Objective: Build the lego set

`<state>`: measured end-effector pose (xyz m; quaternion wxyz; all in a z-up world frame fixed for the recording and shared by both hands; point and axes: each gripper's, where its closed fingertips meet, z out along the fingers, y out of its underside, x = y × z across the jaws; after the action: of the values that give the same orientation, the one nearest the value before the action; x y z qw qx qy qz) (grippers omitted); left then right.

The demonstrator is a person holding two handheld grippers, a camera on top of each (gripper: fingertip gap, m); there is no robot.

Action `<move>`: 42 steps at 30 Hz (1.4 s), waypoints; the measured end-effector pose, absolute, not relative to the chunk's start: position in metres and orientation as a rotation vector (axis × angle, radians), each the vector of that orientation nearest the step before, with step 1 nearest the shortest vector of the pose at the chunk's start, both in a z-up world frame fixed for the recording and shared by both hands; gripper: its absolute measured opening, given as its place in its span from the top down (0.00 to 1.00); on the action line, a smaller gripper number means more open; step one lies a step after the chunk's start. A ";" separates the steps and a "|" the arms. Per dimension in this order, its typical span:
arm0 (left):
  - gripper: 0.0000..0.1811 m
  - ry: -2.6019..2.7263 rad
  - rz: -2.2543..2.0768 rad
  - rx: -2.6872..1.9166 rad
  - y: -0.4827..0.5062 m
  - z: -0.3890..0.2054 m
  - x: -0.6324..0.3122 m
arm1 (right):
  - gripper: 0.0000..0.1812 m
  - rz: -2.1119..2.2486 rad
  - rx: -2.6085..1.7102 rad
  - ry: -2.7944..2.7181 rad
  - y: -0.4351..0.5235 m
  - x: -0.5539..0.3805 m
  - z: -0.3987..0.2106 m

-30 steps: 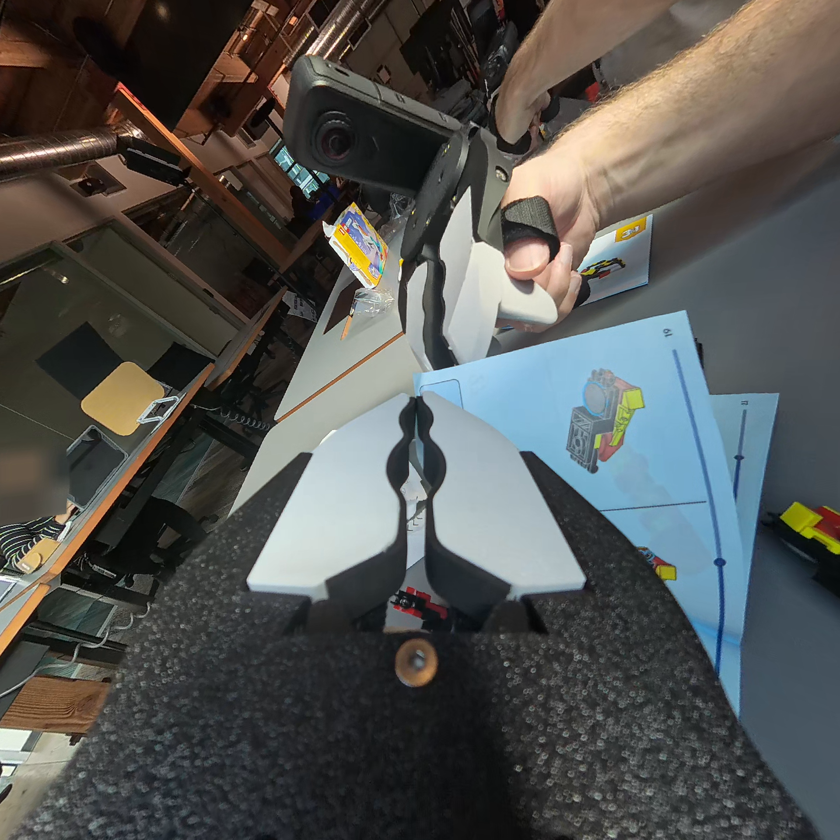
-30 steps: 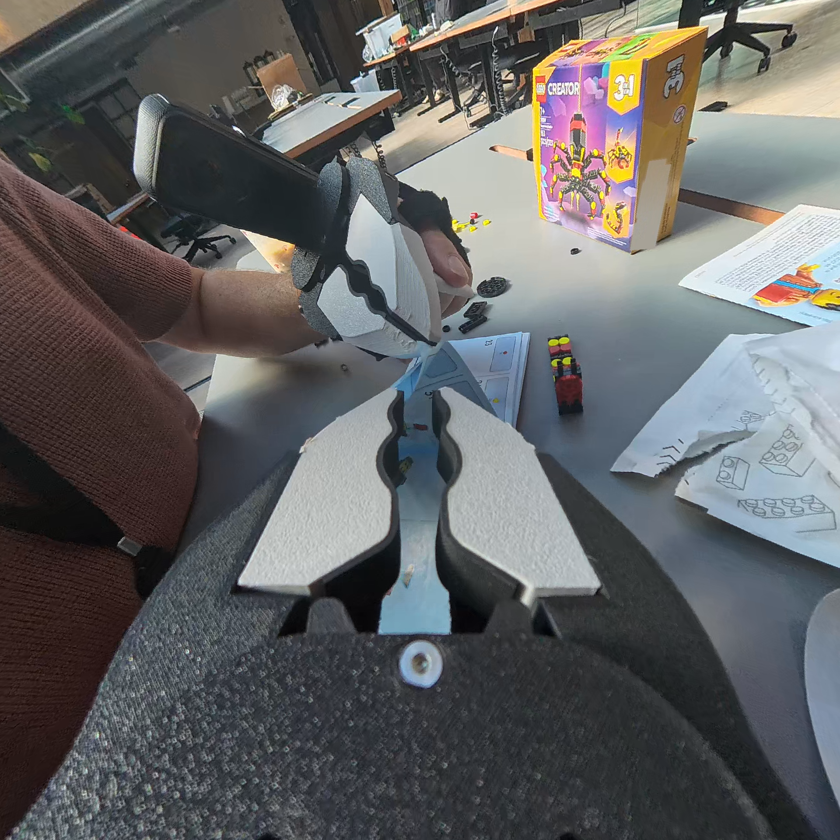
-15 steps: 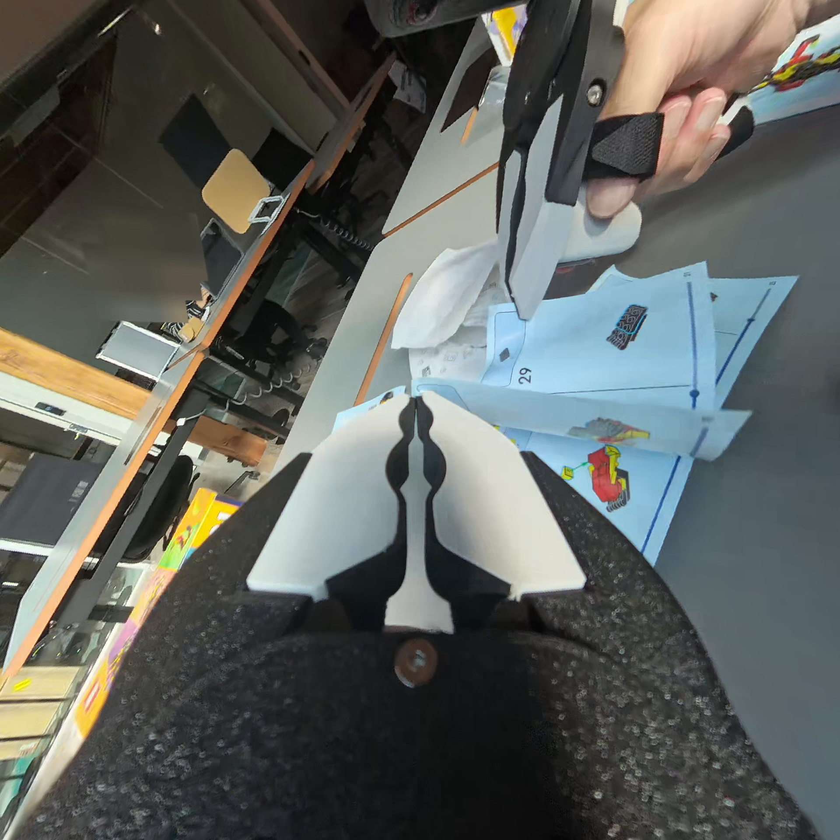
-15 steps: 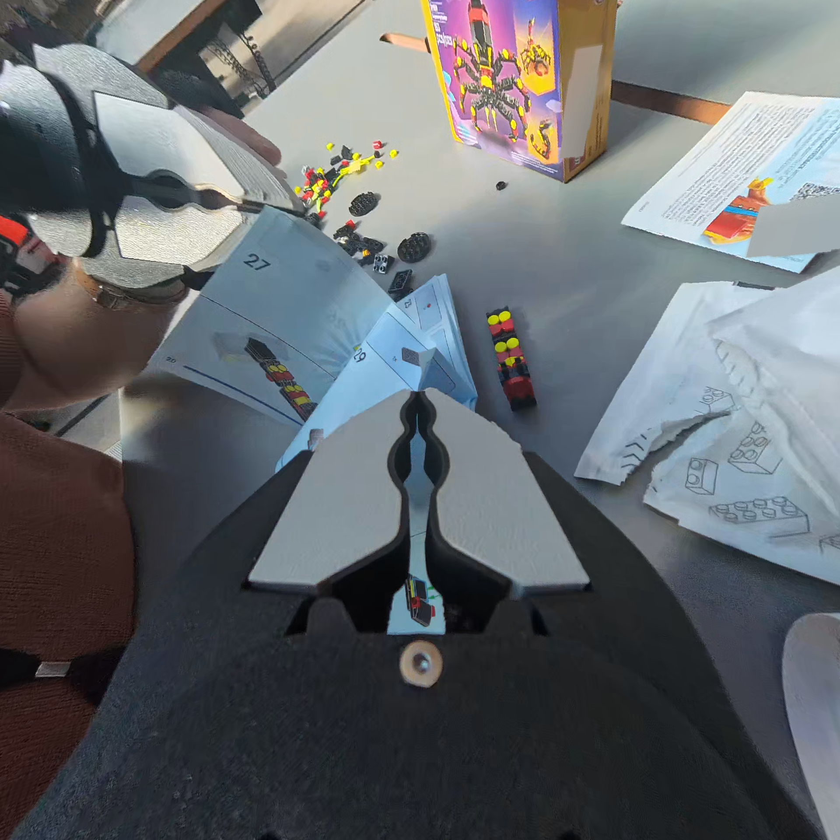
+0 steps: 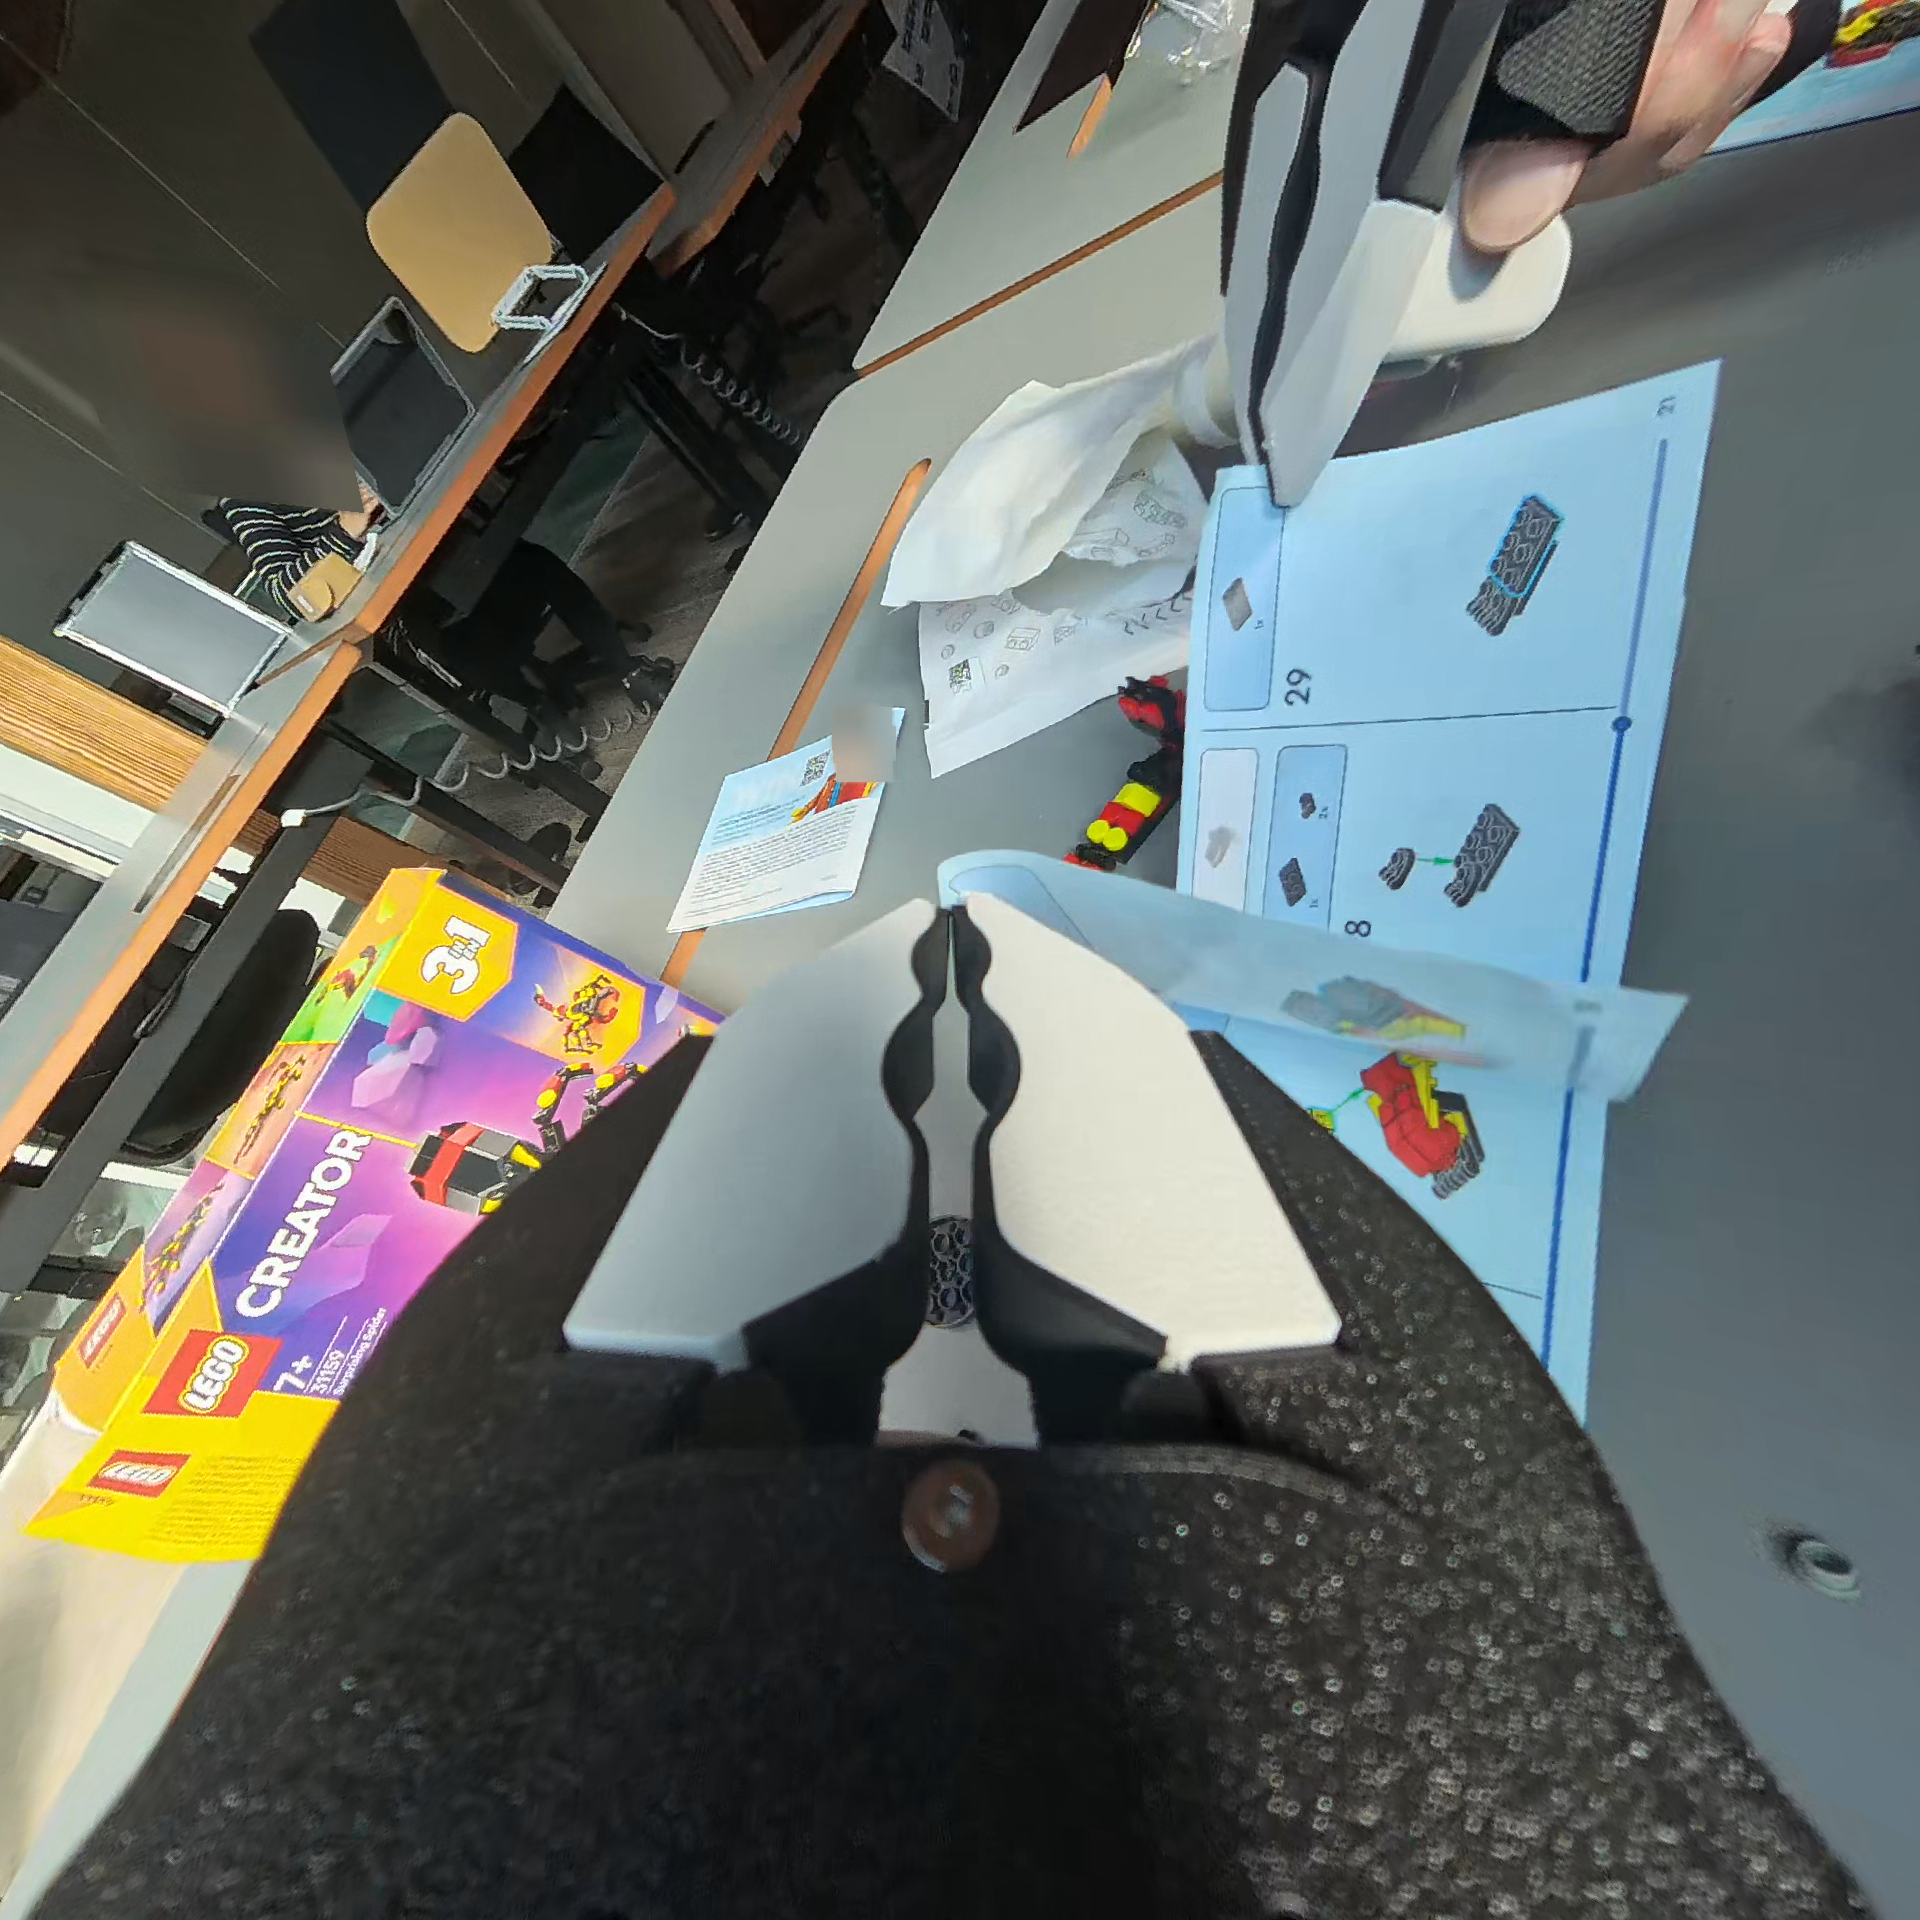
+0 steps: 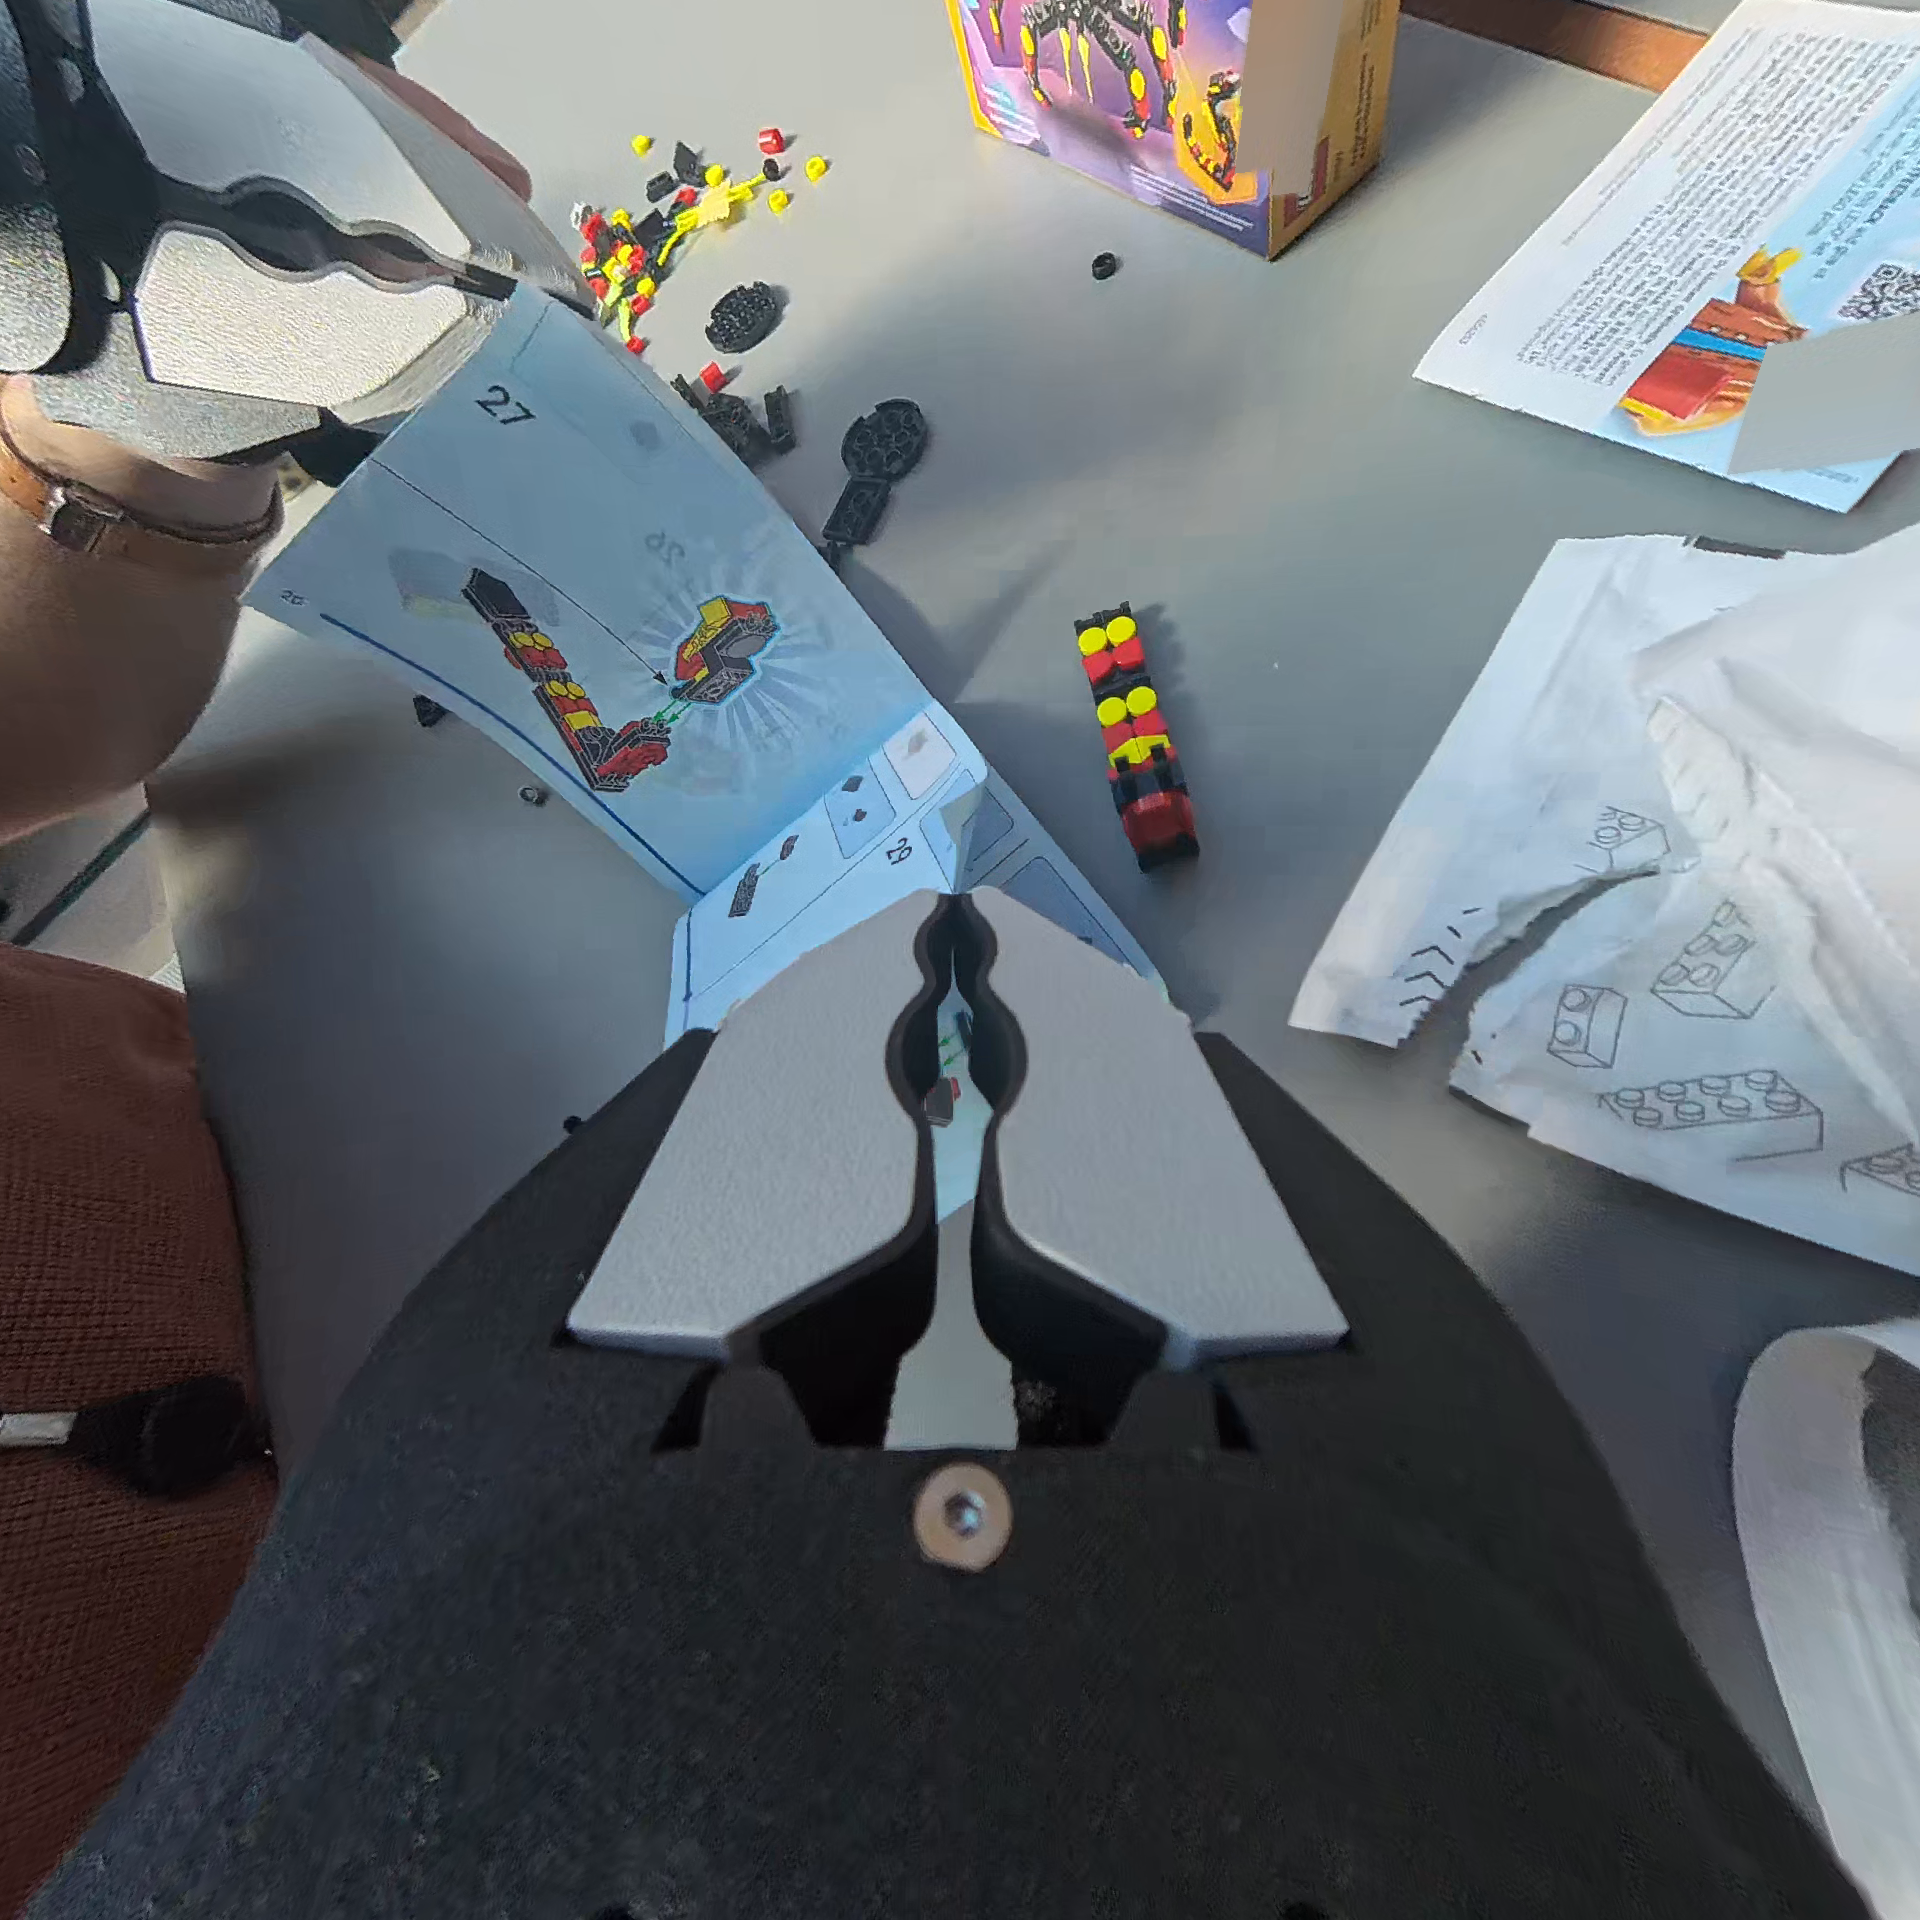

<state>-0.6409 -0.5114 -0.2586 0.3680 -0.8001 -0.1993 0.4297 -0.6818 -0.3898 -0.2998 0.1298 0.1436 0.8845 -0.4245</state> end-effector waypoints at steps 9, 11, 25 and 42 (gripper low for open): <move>0.99 -0.572 1.176 -2.101 -0.542 -0.257 -0.656 | 1.00 -1.201 0.558 2.633 -0.319 -0.704 -0.304; 0.99 -0.568 1.182 -2.106 -0.540 -0.251 -0.656 | 1.00 -1.190 0.585 2.635 -0.307 -0.708 -0.307; 1.00 -0.529 1.008 -2.244 -0.508 -0.269 -0.641 | 0.87 -1.190 0.424 2.840 -0.272 -0.698 -0.321; 0.88 -0.643 0.546 -2.034 -0.417 -0.321 -0.503 | 0.86 -1.513 0.261 2.801 -0.272 -0.583 -0.303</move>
<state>-0.5025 -0.4174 -0.3211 0.4526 -0.8237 -0.2605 0.2210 -0.5831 -0.2716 -0.3029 -0.0261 0.0817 0.8766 -0.4735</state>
